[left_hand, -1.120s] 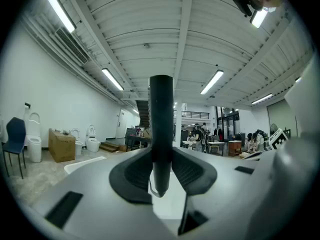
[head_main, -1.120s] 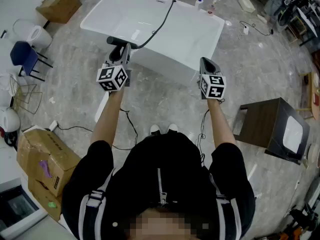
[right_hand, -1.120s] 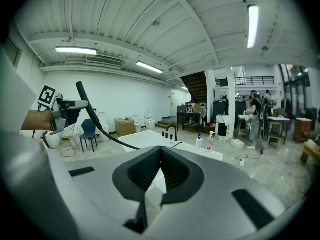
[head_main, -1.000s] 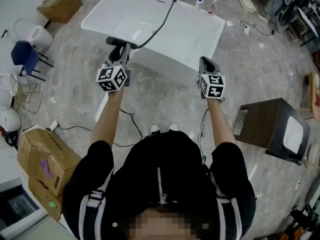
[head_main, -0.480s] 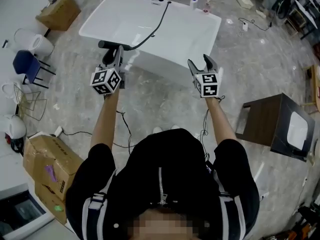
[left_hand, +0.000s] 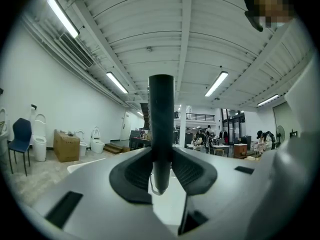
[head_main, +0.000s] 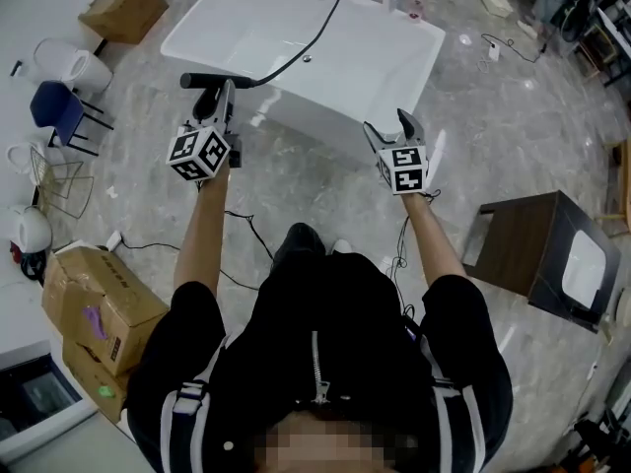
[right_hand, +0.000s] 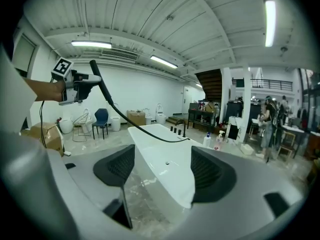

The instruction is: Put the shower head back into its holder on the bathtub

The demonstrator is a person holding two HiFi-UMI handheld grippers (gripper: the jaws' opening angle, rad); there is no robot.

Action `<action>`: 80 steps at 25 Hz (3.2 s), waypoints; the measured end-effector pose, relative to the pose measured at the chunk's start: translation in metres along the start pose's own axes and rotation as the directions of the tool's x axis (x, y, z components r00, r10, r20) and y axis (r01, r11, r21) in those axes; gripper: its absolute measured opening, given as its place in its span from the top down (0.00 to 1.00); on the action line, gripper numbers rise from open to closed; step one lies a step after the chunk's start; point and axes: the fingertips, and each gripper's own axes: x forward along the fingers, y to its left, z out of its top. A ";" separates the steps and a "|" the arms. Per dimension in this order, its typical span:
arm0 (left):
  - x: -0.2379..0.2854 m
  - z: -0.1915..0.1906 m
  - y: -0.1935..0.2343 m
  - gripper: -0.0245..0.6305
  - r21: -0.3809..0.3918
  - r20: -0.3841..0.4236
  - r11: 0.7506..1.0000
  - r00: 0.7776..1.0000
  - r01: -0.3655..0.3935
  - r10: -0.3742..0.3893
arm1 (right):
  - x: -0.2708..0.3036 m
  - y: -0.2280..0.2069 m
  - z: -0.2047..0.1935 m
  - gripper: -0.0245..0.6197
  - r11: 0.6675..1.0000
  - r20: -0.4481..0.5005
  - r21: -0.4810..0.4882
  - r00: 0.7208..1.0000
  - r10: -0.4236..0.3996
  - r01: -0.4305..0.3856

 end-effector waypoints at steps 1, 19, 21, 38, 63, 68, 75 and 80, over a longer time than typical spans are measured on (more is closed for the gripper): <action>0.001 0.001 -0.001 0.76 0.002 0.002 1.000 1.000 0.001 -0.001 | 0.002 0.000 -0.001 0.42 1.000 -0.002 -0.001 1.000 0.005 -0.005; 0.135 0.027 0.065 0.76 0.034 0.019 0.993 0.993 0.113 -0.113 | 0.155 -0.022 0.036 0.41 1.000 -0.047 -0.014 0.999 0.013 -0.014; 0.153 0.031 0.078 0.76 0.038 0.012 0.990 0.991 0.134 -0.134 | 0.181 -0.020 0.043 0.41 1.000 -0.057 -0.014 0.998 0.016 -0.017; 0.247 0.075 0.173 0.76 0.013 -0.013 0.967 0.967 0.254 -0.254 | 0.376 0.048 0.070 0.41 0.987 -0.171 -0.039 0.974 0.149 -0.158; 0.254 0.185 0.323 0.76 -0.028 0.126 0.992 0.984 -0.121 0.123 | 0.680 0.135 0.096 0.45 0.816 -0.362 -0.226 0.824 0.436 -0.531; 0.247 0.195 0.342 0.76 -0.053 0.144 0.982 0.972 -0.180 0.186 | 0.717 0.152 0.101 0.47 0.802 -0.374 -0.225 0.809 0.454 -0.554; 0.242 0.194 0.360 0.76 -0.047 0.140 0.963 0.953 -0.266 0.270 | 0.743 0.121 0.086 0.61 0.853 -0.375 -0.138 0.824 0.425 -0.503; 0.257 0.187 0.371 0.76 -0.054 0.116 0.964 0.957 -0.260 0.265 | 0.754 0.090 0.083 0.75 0.887 -0.359 -0.050 0.837 0.413 -0.459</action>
